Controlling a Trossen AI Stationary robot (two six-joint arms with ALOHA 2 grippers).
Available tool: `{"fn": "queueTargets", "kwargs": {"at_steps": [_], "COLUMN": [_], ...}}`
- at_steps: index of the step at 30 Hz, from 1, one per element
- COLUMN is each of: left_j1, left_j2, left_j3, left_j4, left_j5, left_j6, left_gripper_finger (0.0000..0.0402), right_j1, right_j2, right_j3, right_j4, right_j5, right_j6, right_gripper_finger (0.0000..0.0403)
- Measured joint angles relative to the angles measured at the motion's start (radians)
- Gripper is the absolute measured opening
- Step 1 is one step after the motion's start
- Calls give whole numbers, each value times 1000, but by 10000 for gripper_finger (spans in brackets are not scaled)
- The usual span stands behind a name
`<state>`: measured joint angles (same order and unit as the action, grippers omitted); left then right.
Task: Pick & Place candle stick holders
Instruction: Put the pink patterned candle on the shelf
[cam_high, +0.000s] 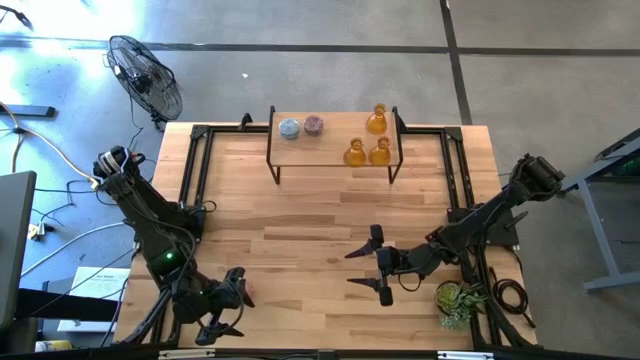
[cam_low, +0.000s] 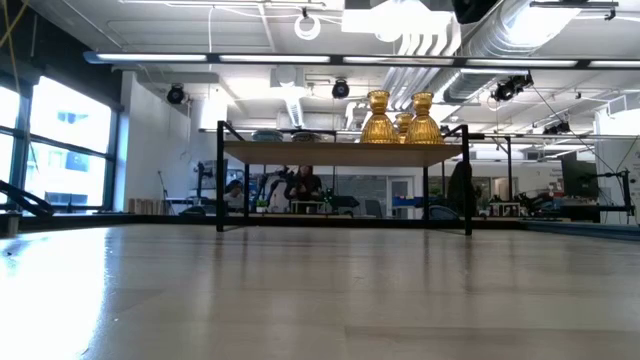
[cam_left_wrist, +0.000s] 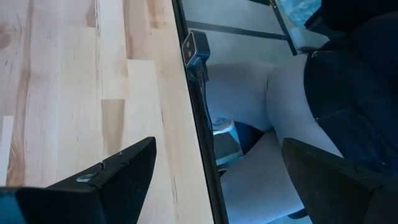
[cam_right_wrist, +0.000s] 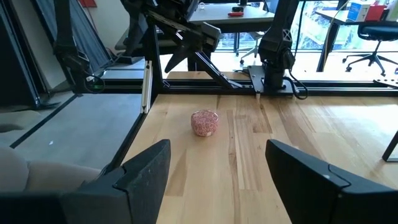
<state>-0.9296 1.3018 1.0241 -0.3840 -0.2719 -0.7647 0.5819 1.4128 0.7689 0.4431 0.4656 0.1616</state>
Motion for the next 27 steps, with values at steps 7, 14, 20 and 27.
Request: {"fn": "queueTargets", "kwargs": {"at_steps": [7, 14, 20, 27], "left_j1": [0, 0, 0, 1], "left_j2": [0, -5, -25, -25], "left_j3": [0, 0, 0, 0], "left_j4": [0, -9, -27, -61], "left_j5": [58, -87, -59, -60], "left_j6": [1, -59, -36, -38], "left_gripper_finger": [343, 343, 343, 343], "right_j1": [0, 0, 0, 0], "right_j2": [0, 0, 0, 0], "right_j3": [0, 0, 0, 0], "right_j4": [0, 0, -1, -3], "right_j5": [1, 7, 6, 6], "right_j6": [17, 21, 30, 40], "right_gripper_finger": [259, 259, 259, 259]}}
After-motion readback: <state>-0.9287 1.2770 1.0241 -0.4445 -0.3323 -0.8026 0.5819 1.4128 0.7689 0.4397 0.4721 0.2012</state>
